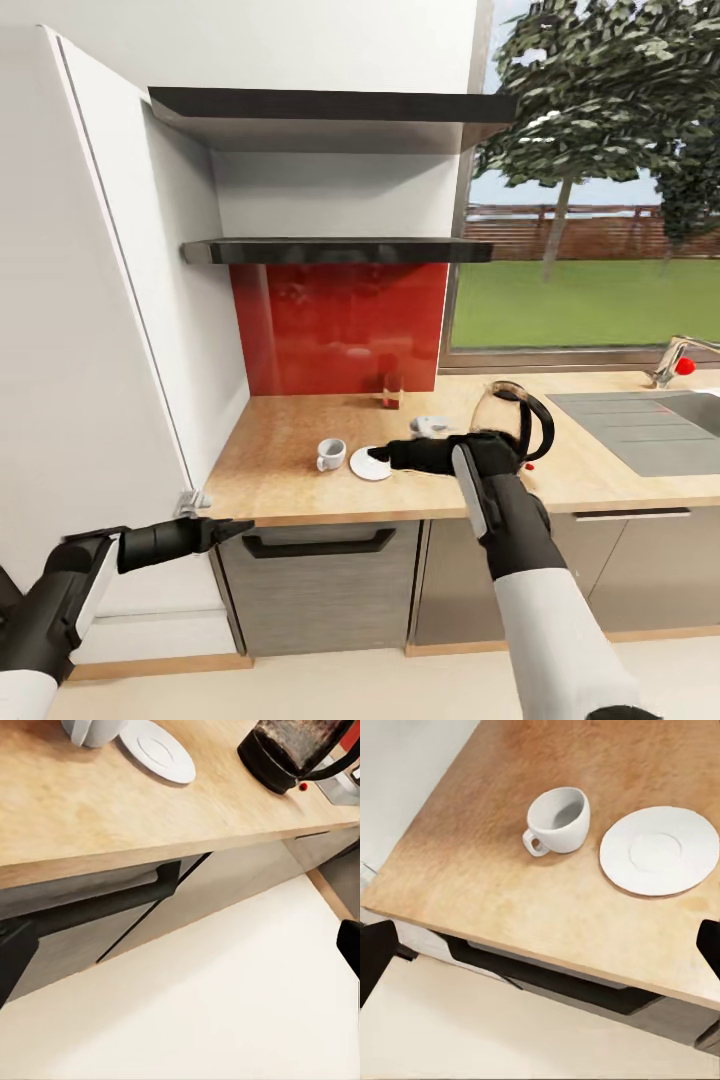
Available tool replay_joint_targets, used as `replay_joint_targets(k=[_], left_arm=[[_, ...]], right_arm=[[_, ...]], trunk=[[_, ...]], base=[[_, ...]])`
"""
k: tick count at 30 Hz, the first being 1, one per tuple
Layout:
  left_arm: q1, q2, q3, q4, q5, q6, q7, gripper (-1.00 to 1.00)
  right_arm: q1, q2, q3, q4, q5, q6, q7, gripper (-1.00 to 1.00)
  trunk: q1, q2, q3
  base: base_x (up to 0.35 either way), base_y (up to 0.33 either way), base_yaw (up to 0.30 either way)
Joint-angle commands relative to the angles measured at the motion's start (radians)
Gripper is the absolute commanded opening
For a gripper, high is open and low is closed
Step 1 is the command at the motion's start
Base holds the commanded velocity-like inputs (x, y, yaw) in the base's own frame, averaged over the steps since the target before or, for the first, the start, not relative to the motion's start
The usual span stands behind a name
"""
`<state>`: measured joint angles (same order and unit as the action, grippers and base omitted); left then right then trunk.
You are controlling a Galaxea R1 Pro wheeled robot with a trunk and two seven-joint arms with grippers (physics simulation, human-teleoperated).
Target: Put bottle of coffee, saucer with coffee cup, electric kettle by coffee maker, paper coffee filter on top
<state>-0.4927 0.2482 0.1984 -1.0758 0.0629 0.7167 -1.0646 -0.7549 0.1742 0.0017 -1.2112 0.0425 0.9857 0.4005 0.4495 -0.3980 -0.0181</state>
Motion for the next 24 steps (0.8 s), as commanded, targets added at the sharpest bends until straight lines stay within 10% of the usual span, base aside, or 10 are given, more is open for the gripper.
replay_joint_targets(k=[1, 3, 7, 24], left_arm=[[-0.002, -0.01, 0.0, 0.0, 0.005, 0.014, 0.013, 1.0], [-0.011, -0.057, 0.0, 0.0, 0.007, 0.023, 0.101, 1.0], [-0.019, -0.088, -0.001, 0.0, 0.007, 0.025, 0.132, 1.0], [0.01, -0.136, -0.009, 0.062, 0.004, 0.029, 0.129, 1.0]], right_arm=[[-0.033, 0.0, -0.005, 0.043, -0.014, 0.015, 0.004, 1.0], [-0.184, 0.0, -0.097, 0.218, -0.049, 0.031, -0.043, 1.0], [-0.23, 0.0, -0.169, 0.271, -0.054, 0.033, -0.08, 1.0], [-0.23, 0.0, -0.175, 0.277, -0.06, 0.05, -0.08, 1.0]], trunk=[[0.001, -0.002, -0.002], [0.001, -0.002, -0.002], [0.001, -0.002, -0.002], [0.001, -0.002, -0.002]], base=[[0.0, 0.0, 0.0], [0.0, 0.0, 0.0], [0.0, 0.0, 0.0], [0.036, 0.0, 0.0]])
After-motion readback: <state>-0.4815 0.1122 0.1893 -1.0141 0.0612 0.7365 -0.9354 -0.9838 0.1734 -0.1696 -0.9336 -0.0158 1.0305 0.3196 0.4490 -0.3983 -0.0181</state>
